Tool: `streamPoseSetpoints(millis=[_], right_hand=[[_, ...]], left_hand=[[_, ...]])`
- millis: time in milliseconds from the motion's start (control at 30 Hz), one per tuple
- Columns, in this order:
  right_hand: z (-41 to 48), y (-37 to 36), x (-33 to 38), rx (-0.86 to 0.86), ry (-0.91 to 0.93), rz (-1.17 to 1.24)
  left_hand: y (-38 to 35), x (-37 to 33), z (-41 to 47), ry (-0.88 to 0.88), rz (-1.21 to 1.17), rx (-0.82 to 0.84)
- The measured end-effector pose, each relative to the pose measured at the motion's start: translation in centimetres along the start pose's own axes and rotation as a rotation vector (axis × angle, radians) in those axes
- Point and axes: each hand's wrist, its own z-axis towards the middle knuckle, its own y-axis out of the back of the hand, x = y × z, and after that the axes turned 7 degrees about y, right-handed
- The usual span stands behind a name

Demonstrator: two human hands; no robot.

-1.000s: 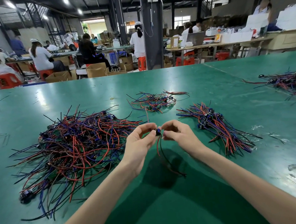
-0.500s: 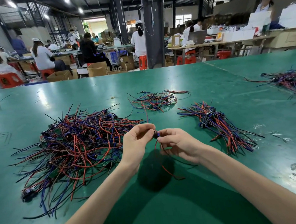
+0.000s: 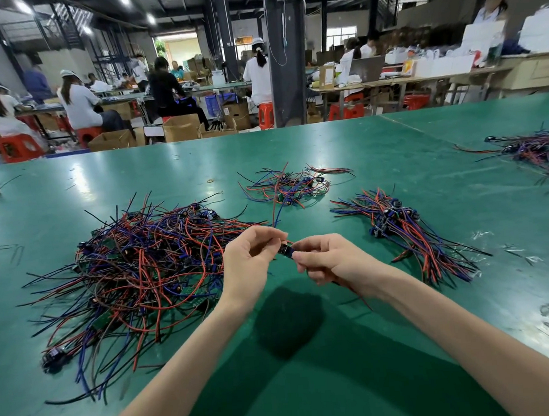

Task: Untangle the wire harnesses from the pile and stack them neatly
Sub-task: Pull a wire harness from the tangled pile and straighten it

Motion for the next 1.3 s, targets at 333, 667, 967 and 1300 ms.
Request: streamPoseSetpoints(millis=[333, 667, 967, 1300], right_hand=[[-0.3, 0.3, 0.4, 0.016, 0.198, -0.672], [-0.4, 0.1, 0.5, 0.023, 0.033, -0.307], [-0.4, -0.6, -0.2, -0.094, 0.195, -0.229], [-0.2, -0.6, 0.0, -0.184, 0.142, -0.262]], left_hand=[[-0.1, -0.9, 0.0, 0.348, -0.541, 0.012], [-0.3, -0.9, -0.1, 0.485, -0.632, 0.112], [-1.0, -0.8, -0.6, 0.365, -0.472, 0.072], [-0.9, -0.8, -0.8, 0.275, -0.424, 0.091]])
